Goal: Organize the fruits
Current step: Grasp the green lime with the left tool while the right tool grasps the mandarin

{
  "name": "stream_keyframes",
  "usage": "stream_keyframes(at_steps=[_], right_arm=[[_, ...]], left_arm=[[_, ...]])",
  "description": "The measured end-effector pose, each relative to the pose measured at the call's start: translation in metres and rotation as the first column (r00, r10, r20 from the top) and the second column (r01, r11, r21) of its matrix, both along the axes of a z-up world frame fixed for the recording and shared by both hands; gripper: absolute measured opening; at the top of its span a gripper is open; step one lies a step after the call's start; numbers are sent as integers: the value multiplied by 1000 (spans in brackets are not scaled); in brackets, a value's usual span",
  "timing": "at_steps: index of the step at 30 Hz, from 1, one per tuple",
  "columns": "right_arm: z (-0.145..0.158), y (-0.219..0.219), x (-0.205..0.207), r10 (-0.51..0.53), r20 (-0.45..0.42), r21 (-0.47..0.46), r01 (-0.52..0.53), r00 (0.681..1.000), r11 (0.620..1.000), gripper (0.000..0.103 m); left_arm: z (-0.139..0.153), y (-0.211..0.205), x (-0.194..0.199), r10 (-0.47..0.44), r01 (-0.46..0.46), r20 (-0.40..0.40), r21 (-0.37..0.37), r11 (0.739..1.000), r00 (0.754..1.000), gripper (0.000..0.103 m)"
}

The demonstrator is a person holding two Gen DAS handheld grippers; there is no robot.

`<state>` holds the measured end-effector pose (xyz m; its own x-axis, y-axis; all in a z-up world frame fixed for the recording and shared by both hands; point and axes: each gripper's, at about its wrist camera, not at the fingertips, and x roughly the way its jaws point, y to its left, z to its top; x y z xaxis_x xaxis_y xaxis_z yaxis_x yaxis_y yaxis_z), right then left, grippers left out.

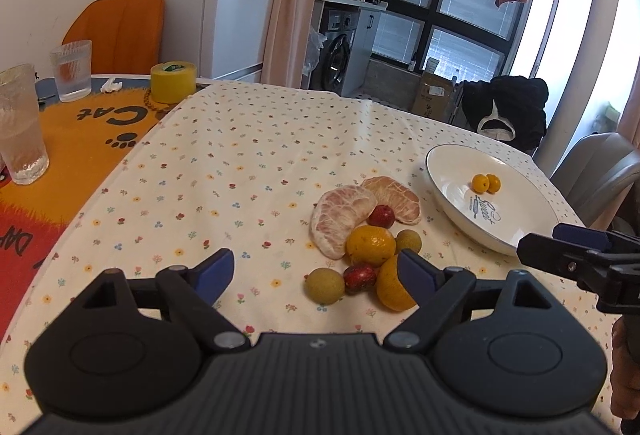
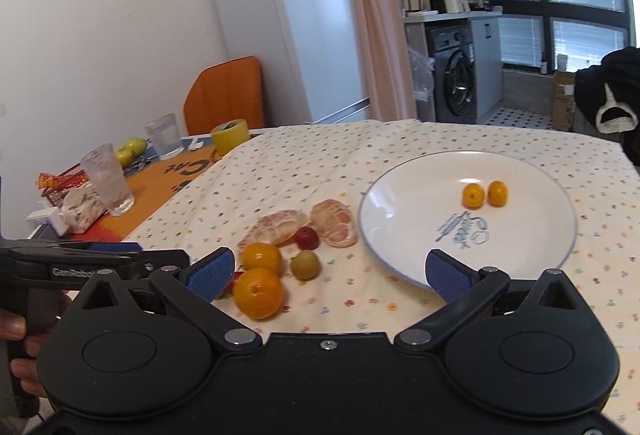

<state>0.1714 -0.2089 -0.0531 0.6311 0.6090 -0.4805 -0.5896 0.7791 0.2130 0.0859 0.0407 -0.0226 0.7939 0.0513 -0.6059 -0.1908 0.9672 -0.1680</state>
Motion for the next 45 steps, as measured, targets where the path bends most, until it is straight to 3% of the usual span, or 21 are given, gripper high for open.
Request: stream_keyframes(at_steps=[7,22,27,30,34,38,45], right_arm=[[-4,14,1,47,-18,-15,-48,999,999,99],[-21,41,14,136,-106,-35,-140,985,989,65],[-24,49,15,163,-123,-45,-169,979,985,60],[-26,53,18,169,-138,-51,-177,976,983,57],[-30,60,20,179,-151,-62,-190,972,980,53],[-36,66,22,198,-179,-59,-211,964,976,39],[-29,63,19,190,-152,-56,-200,970,978,37]], left_arm=[[-10,6,5,-2,2,-31,-26,1000,1000,68],[-29,8,23,-48,43,-72,-62,997,996,36],[-37,8,31,-69,63,-83,-74,995,994,32],[-40,7,35,-91,83,-85,-90,992,992,25],[-39,7,35,-97,90,-79,-82,993,992,24],[-35,12,32,-80,74,-75,-77,994,994,24],[-22,13,26,-63,60,-58,-53,997,996,24]])
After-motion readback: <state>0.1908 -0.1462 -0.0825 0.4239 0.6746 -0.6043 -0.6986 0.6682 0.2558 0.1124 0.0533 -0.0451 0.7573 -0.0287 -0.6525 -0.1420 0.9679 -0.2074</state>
